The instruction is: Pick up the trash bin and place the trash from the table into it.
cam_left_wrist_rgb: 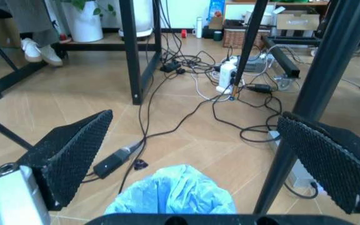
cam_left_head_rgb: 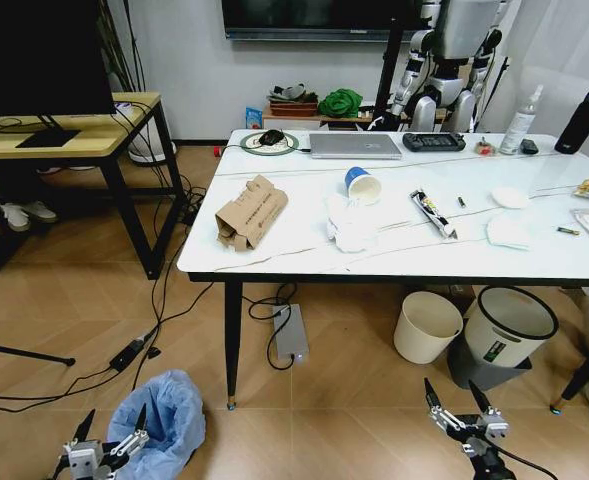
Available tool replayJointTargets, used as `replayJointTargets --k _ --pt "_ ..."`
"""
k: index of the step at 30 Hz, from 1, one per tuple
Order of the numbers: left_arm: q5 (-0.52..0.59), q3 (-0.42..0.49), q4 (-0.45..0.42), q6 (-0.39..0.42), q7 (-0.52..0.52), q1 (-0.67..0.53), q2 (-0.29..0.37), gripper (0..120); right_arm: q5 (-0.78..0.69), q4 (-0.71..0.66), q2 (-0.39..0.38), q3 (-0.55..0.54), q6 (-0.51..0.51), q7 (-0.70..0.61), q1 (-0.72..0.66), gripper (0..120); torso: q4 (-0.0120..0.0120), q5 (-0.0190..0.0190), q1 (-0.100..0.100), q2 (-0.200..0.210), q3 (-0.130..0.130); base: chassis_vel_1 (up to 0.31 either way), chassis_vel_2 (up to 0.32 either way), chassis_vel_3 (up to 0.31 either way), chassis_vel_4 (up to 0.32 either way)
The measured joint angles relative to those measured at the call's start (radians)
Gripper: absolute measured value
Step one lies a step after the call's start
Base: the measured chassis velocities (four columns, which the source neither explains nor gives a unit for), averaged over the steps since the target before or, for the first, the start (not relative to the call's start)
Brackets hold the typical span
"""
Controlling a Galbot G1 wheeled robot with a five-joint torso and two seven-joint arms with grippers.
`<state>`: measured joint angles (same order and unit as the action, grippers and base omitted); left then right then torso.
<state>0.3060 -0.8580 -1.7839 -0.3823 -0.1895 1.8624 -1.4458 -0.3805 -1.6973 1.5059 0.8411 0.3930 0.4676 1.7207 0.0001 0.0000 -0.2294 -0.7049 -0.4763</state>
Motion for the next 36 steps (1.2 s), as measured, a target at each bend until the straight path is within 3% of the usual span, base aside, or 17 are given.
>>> replayJointTargets --k 36 --pt "-0.001 0.004 0.005 -0.006 -0.001 -0.001 -0.002 100 0.001 -0.007 0.007 -0.002 0.001 0.001 0.001 100 0.0 0.0 0.061 0.153 0.092 0.0 0.0 0.0 0.0"
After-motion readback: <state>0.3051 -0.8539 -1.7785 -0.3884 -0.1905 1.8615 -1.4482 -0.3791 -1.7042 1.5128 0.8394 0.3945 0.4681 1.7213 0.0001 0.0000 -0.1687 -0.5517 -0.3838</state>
